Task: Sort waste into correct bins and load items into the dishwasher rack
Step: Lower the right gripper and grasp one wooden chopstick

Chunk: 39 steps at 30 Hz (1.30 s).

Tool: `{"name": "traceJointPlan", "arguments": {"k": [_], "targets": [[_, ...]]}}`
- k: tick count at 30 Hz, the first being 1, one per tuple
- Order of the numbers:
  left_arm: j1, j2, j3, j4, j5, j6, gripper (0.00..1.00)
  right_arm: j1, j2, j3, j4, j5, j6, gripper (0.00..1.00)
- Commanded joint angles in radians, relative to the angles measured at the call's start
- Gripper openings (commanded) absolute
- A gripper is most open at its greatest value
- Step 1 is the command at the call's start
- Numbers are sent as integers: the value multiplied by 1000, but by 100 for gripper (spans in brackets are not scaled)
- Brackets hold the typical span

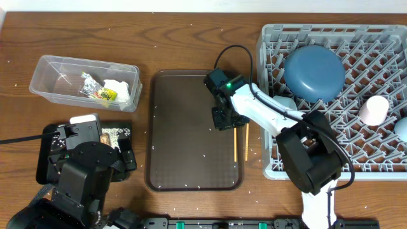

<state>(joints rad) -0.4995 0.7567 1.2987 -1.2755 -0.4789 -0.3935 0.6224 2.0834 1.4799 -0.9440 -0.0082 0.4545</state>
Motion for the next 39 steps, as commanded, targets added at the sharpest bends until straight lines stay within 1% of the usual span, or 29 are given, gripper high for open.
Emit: {"name": "traceJointPlan", "arguments": {"k": [1, 9, 12, 15, 21, 26, 28, 36, 39], "targets": [[0, 1, 13, 0, -23, -12, 98, -3, -48, 5, 2, 12, -29, 34], [0, 1, 13, 0, -23, -12, 98, -23, -51, 5, -2, 28, -12, 34], [0, 1, 13, 0, -23, -12, 98, -31, -50, 5, -41, 74, 31, 35], [0, 1, 13, 0, -23, -12, 98, -34, -48, -5, -55, 87, 39, 35], [0, 1, 13, 0, -23, -12, 98, -31, -19, -51, -2, 75, 50, 36], [0, 1, 13, 0, -23, -12, 98, -30, -18, -75, 8, 72, 48, 33], [0, 1, 13, 0, -23, -12, 98, -30, -32, -65, 0, 77, 45, 33], [0, 1, 13, 0, -23, -12, 98, -24, -150, -32, -29, 82, 37, 39], [0, 1, 13, 0, -23, -12, 98, -12, -155, -33, -29, 67, 39, 40]]}}
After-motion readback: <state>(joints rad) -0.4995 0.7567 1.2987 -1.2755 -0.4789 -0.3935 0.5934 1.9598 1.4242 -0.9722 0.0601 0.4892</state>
